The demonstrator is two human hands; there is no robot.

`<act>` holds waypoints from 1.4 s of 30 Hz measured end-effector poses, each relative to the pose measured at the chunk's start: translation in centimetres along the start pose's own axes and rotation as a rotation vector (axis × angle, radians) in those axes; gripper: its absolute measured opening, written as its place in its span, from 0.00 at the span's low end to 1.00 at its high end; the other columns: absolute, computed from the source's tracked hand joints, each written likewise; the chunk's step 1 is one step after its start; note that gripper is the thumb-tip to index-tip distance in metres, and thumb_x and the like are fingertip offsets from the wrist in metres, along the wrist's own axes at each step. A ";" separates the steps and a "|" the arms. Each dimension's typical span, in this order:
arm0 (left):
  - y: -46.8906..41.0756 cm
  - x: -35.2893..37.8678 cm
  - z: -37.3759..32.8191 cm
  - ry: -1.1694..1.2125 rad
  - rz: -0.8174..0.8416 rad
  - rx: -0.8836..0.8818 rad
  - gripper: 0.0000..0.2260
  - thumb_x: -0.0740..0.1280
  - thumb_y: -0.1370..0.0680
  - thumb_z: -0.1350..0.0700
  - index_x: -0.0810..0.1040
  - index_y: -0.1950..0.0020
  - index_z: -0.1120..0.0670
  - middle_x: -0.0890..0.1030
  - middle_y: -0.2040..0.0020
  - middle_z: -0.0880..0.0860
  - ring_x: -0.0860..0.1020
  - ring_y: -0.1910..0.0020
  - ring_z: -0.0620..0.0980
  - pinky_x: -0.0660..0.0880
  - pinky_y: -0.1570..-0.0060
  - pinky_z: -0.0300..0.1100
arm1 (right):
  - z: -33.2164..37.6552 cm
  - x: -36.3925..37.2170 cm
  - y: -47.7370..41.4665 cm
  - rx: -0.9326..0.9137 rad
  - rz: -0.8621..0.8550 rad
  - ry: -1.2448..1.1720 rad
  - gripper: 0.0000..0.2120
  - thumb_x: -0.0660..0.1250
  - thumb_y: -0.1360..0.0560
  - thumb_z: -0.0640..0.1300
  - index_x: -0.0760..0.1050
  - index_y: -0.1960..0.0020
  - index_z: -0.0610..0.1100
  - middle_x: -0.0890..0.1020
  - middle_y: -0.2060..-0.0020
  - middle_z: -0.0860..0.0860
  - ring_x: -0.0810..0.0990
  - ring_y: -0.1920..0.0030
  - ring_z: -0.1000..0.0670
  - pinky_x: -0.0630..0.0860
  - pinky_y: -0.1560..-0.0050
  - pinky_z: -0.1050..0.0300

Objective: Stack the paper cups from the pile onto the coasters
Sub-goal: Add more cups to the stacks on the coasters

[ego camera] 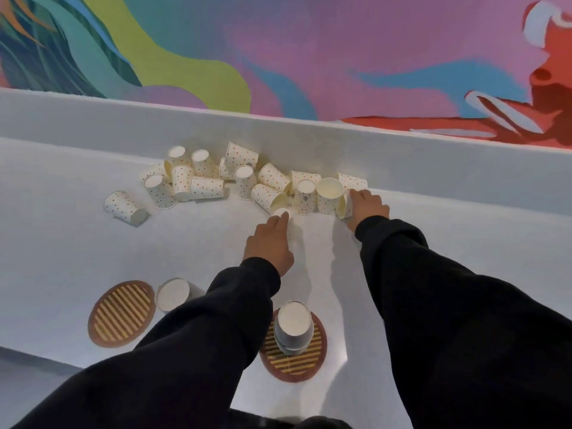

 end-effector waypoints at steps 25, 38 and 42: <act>13.4 -9.6 -1.1 0.791 -0.413 0.155 0.25 0.76 0.31 0.44 0.76 0.36 0.39 0.80 0.41 0.35 0.76 0.41 0.39 0.74 0.44 0.40 | -3.2 -5.3 19.0 -0.077 -0.130 -1.203 0.25 0.81 0.34 0.45 0.79 0.40 0.54 0.81 0.44 0.50 0.82 0.45 0.45 0.79 0.57 0.65; 17.2 -0.6 0.4 0.569 -0.101 0.261 0.27 0.71 0.28 0.36 0.69 0.31 0.37 0.68 0.43 0.26 0.70 0.39 0.40 0.72 0.38 0.45 | 2.6 -13.6 26.7 -0.475 -0.305 -1.194 0.29 0.80 0.33 0.40 0.75 0.35 0.48 0.80 0.41 0.53 0.78 0.48 0.40 0.76 0.61 0.46; 17.1 2.0 1.3 0.631 -0.048 0.183 0.24 0.78 0.30 0.45 0.68 0.42 0.30 0.71 0.45 0.31 0.73 0.45 0.36 0.73 0.43 0.39 | 4.0 -12.2 27.9 -0.490 -0.271 -1.122 0.30 0.81 0.32 0.43 0.75 0.33 0.50 0.80 0.40 0.56 0.80 0.44 0.45 0.78 0.56 0.48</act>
Point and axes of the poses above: each hand's wrist, its own y-axis away from the middle knuckle, its own x-axis out of the palm, z = x × y, the point moved 3 cm from there along -y, towards the middle knuckle
